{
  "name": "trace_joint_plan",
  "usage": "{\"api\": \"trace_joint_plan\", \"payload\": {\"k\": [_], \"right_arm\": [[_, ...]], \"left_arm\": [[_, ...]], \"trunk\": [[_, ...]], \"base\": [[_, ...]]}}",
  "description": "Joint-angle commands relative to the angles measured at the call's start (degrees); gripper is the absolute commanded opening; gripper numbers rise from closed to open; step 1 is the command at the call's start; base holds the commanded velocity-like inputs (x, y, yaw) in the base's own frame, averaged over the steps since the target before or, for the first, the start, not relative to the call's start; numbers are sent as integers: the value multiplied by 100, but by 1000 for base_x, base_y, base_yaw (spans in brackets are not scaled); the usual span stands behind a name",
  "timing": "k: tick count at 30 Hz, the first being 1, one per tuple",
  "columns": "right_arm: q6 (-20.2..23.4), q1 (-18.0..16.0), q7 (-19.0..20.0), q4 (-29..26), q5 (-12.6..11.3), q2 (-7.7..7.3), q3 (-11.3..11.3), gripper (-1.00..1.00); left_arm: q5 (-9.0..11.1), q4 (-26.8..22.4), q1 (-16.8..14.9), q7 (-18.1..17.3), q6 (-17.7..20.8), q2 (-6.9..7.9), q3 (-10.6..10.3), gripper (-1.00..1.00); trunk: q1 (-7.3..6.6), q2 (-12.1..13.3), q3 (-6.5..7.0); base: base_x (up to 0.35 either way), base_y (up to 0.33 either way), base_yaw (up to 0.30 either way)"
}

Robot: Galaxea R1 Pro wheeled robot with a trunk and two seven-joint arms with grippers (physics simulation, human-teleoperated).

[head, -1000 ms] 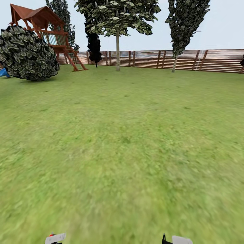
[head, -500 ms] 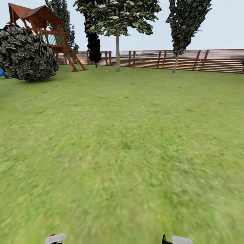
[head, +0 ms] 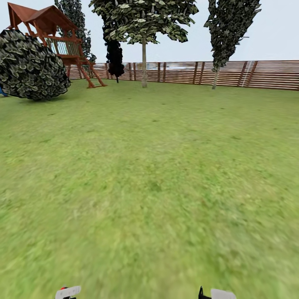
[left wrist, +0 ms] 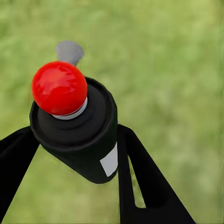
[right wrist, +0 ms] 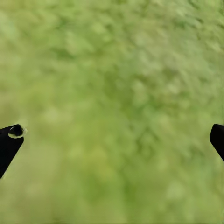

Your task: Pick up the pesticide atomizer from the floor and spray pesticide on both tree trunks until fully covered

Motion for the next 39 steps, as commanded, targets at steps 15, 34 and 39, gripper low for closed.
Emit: {"api": "trace_joint_plan", "payload": {"k": [15,34,39], "right_arm": [[0,0,0,0,0,0,0,100],[0,0,0,0,1,0,0,100],[0,0,0,0,1,0,0,100]], "left_arm": [[0,0,0,0,0,0,1,-100],[0,0,0,0,0,0,1,-100],[0,0,0,0,0,0,1,-100]], "trunk": [[0,0,0],[0,0,0],[0,0,0]], "base": [[336,0,0],[337,0,0],[337,0,0]]}}
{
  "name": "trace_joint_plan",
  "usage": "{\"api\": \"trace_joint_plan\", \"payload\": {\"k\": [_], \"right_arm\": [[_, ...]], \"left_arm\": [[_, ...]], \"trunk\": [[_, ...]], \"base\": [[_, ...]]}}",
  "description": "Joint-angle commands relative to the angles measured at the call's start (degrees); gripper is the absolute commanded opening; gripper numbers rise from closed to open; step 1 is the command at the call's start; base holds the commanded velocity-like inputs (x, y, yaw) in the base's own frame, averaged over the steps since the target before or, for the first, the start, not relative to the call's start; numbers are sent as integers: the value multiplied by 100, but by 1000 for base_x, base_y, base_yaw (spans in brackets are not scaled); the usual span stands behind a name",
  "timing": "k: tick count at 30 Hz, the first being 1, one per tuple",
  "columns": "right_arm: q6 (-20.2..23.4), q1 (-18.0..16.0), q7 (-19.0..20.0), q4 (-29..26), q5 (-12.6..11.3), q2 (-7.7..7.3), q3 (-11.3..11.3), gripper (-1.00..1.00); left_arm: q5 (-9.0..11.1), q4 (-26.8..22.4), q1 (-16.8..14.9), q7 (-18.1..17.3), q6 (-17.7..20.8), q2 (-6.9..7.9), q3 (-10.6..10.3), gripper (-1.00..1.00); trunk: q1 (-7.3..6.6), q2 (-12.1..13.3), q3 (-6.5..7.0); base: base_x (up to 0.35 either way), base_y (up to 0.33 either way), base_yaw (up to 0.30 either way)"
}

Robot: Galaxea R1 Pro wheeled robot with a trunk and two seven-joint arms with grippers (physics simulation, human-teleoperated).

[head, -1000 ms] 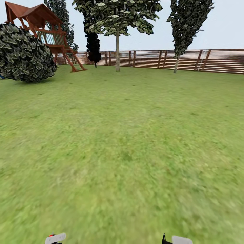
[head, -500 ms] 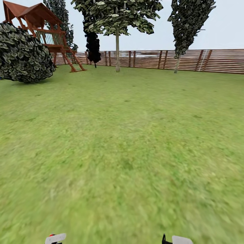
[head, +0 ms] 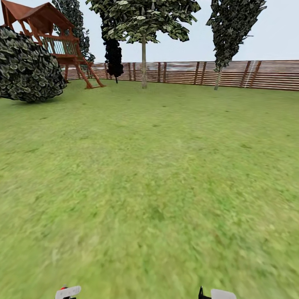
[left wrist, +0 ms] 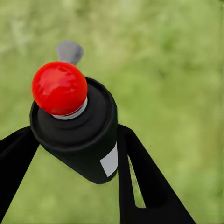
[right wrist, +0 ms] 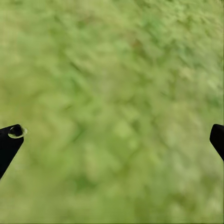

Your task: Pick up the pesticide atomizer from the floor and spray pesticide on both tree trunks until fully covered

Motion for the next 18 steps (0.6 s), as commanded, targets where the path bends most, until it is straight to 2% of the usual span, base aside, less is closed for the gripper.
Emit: {"api": "trace_joint_plan", "payload": {"k": [1,18], "right_arm": [[0,0,2,0,0,0,0,100],[0,0,0,0,0,0,0,100]], "left_arm": [[0,0,0,2,-1,0,1,-100],[0,0,0,0,-3,0,1,-100]], "trunk": [[0,0,0],[0,0,0]], "base": [[337,0,0],[337,0,0]]}}
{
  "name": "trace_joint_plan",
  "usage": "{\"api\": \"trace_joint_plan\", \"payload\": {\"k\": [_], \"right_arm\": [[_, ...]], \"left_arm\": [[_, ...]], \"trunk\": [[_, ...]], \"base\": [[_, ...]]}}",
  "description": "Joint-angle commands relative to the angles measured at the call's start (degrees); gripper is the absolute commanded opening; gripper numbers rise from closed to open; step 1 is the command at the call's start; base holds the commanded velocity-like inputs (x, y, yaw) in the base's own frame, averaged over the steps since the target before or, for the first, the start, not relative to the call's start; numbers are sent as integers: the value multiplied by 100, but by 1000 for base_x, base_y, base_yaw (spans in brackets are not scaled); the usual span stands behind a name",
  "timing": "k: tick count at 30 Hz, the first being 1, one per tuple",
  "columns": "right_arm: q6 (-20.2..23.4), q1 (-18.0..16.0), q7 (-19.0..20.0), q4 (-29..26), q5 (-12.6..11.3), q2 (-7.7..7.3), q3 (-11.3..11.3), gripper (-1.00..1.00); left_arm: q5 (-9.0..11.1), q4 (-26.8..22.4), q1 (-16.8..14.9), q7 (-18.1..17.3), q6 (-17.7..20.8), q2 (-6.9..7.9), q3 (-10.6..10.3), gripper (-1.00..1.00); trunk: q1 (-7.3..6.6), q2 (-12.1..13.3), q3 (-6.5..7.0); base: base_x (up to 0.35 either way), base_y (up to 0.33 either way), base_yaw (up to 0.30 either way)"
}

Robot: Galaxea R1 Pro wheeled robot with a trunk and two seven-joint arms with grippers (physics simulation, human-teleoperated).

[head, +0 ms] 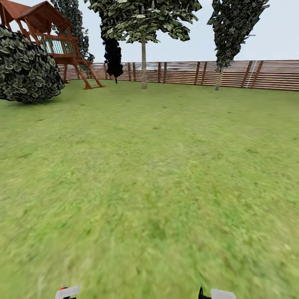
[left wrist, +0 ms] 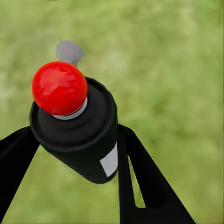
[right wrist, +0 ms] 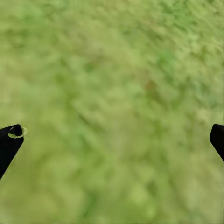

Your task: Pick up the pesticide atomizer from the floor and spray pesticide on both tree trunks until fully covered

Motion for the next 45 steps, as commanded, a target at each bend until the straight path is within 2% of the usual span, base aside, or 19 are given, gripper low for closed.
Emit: {"api": "trace_joint_plan", "payload": {"k": [1,45], "right_arm": [[0,0,0,0,0,0,0,100],[0,0,0,0,0,0,0,100]], "left_arm": [[0,0,0,0,-1,0,1,-100],[0,0,0,0,-6,0,-1,-100]], "trunk": [[0,0,0],[0,0,0]], "base": [[336,0,0],[337,0,0]]}}
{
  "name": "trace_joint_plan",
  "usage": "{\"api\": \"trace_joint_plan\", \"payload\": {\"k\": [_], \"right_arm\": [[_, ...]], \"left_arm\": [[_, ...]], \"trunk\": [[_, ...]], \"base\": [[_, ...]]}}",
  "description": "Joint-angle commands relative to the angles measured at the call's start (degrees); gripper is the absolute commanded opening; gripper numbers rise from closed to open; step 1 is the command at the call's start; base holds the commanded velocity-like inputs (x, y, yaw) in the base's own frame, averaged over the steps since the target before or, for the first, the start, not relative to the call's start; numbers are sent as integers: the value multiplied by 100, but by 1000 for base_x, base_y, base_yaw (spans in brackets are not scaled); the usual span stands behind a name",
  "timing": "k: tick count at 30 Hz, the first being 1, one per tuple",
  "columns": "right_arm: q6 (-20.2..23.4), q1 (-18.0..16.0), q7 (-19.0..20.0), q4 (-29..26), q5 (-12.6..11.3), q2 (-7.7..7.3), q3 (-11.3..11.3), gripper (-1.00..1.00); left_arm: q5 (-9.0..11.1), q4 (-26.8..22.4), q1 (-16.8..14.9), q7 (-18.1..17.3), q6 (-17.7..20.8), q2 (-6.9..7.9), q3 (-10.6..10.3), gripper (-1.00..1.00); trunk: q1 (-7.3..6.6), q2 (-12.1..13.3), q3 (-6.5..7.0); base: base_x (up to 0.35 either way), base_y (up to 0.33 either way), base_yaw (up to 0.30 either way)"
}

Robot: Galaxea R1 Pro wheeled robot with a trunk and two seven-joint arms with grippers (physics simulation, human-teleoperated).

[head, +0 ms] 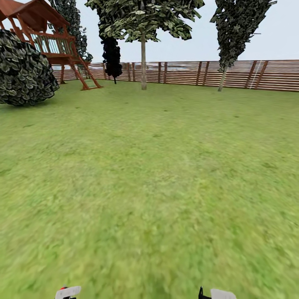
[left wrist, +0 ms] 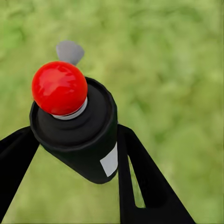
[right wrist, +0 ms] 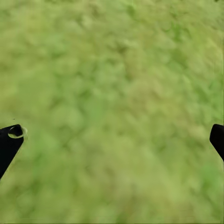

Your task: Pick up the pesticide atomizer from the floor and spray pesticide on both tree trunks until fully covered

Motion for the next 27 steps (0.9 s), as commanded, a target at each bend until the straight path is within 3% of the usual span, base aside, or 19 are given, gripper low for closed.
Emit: {"api": "trace_joint_plan", "payload": {"k": [1,27], "right_arm": [[0,0,0,0,0,0,0,100],[0,0,0,0,0,0,0,100]], "left_arm": [[0,0,0,0,0,0,2,-100],[0,0,0,1,5,0,1,-100]], "trunk": [[0,0,0],[0,0,0]], "base": [[337,0,0],[337,0,0]]}}
